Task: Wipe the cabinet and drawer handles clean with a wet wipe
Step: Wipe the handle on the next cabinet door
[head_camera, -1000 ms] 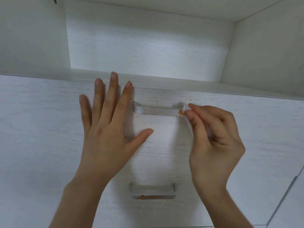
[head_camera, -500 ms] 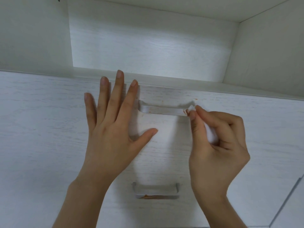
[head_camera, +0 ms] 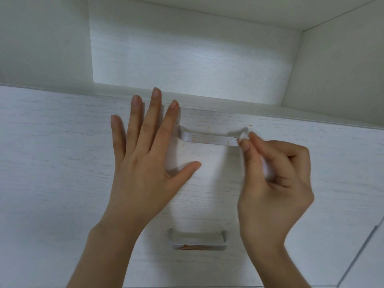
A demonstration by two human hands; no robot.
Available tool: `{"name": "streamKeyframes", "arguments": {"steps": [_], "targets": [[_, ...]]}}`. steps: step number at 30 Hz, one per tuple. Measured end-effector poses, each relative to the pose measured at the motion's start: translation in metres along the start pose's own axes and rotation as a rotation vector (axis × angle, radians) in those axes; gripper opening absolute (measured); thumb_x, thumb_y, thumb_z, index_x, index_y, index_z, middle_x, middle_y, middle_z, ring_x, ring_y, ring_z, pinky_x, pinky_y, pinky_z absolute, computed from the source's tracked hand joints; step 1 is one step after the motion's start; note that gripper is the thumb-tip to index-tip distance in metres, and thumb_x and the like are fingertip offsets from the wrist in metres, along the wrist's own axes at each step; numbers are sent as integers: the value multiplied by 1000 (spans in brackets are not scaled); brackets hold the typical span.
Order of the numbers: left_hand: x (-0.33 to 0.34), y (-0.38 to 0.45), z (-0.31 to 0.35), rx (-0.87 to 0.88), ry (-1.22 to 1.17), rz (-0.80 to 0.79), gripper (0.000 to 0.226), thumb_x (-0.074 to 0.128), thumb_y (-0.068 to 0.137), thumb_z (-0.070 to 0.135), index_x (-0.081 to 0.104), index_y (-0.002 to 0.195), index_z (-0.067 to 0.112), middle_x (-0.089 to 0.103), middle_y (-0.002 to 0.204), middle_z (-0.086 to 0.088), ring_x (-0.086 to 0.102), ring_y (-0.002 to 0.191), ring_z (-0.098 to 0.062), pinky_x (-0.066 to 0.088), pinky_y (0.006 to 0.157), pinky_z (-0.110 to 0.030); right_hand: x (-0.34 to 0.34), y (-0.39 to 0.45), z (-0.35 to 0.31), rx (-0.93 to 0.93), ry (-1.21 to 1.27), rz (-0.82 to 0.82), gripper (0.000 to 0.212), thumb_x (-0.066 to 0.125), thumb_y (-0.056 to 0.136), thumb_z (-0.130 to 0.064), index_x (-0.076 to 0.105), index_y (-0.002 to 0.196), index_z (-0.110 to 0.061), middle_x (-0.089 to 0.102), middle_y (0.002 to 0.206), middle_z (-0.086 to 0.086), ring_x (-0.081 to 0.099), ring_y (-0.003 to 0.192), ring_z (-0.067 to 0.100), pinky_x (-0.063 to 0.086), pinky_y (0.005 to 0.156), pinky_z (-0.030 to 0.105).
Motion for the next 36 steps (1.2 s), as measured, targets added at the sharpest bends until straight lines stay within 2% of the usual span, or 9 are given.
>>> {"name": "streamKeyframes", "arguments": {"steps": [3,7,11,18,22,27,32,34,36], "targets": [[0,0,1,-1,10,5,89,48,81,62,18,151,15,7,158,-9,-3,146,-26,-12,116,-42,-1,-1,-1,-68,-8,-72,21,70,83,-3,68,100,-15,56,90,-5,57,88,2,44,79,12],[0,0,0,6,14,3,89,47,82,62,17,151,15,7,158,-8,-4,146,-25,-11,116,-43,-4,-1,3,-90,-48,-38,17,70,85,-8,69,98,-18,62,96,-10,59,93,18,51,78,34],[1,0,1,8,28,13,89,48,82,62,18,150,14,9,158,-10,0,146,-30,-9,116,-45,5,4,1,-252,-100,-110,9,68,86,-10,72,94,-11,65,93,-5,59,90,20,43,86,19],[0,0,0,7,22,5,89,48,82,61,16,151,15,7,158,-8,-2,146,-28,-10,116,-44,3,5,5,-335,-136,-163,13,68,86,-7,69,98,-12,64,97,-6,57,94,20,42,89,18],[-1,-1,-1,7,15,-1,89,47,82,61,17,151,14,7,158,-8,-1,146,-29,-9,116,-45,-5,5,7,-226,-100,-133,11,67,87,-9,69,98,-11,66,98,-4,59,95,19,45,85,22],[1,1,2,1,30,-7,94,49,79,64,15,151,13,7,158,-12,-2,145,-32,-11,115,-47,3,9,2,-331,-118,-237,12,64,88,-15,69,99,-14,65,98,-8,57,94,16,41,90,15],[1,1,2,1,31,-10,95,50,78,64,15,151,13,7,158,-11,-1,145,-33,-11,115,-47,4,8,-1,-301,-92,-235,12,65,87,-11,70,98,-14,66,97,-7,57,95,17,41,90,15],[1,1,3,1,31,-15,95,50,79,64,15,151,12,7,158,-12,-2,145,-33,-12,115,-47,5,9,-2,-297,-72,-254,12,66,87,-9,69,97,-16,65,97,-11,57,95,12,42,90,18],[0,1,3,3,31,-27,95,48,79,64,13,151,13,5,158,-10,-3,145,-31,-12,115,-46,-1,11,1,-198,-41,-193,16,68,86,-6,68,95,-19,65,97,-13,57,97,7,45,89,24]]}}
Point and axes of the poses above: each hand's wrist, its own y-axis towards the middle knuckle, its own x-axis out of the palm, z = x × y, the point moved 2 cm from there along y, towards the middle knuckle
